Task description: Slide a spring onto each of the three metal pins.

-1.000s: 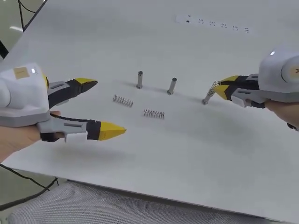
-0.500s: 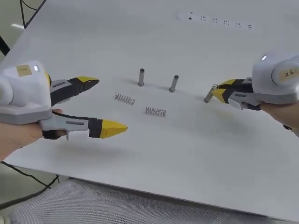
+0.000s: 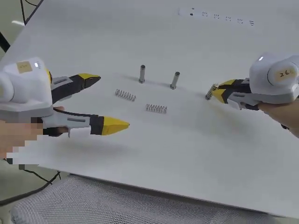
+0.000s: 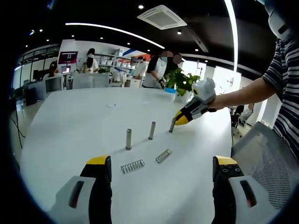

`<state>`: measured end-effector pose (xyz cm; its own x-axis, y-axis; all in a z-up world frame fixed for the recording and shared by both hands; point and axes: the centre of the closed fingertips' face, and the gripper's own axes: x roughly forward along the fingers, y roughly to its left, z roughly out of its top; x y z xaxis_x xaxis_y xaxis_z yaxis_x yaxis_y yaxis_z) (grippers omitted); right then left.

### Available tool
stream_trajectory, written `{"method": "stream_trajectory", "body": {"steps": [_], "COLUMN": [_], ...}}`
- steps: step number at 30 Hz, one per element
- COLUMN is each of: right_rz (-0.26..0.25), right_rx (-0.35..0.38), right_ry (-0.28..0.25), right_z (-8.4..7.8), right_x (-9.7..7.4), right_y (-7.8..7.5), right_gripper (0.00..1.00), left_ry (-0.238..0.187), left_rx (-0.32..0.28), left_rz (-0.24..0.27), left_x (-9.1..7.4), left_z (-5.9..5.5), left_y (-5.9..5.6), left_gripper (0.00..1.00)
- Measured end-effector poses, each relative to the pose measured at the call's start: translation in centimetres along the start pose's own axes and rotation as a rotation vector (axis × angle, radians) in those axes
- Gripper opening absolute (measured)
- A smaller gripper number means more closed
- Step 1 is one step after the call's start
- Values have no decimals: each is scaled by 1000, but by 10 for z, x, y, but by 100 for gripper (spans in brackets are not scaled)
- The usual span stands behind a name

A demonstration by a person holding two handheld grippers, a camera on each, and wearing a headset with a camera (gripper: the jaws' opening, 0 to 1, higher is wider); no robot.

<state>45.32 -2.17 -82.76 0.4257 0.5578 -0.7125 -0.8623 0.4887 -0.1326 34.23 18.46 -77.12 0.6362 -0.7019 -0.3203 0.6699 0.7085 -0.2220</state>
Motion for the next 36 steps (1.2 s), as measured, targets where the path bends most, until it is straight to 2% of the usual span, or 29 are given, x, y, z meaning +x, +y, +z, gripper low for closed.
{"method": "stream_trajectory", "body": {"steps": [3,6,10,23,36], "right_rz": [5,-2,7,-5,-12], "right_rx": [28,21,63,100,134], "right_ry": [-5,2,-17,-32,-47], "right_z": [-2,-4,-3,-3,-7], "right_x": [0,0,-1,-6,-17], "right_y": [2,2,5,6,6], "right_gripper": [21,22,22,27,30], "left_ry": [0,1,0,-2,-3], "left_rx": [-3,-4,-4,-2,13], "left_rz": [-2,-3,0,4,-2], "left_x": [0,-1,-3,-6,-5], "left_z": [-1,-2,-2,-1,5], "left_y": [-1,-1,-1,-1,-3], "left_gripper": [89,89,89,89,89]}}
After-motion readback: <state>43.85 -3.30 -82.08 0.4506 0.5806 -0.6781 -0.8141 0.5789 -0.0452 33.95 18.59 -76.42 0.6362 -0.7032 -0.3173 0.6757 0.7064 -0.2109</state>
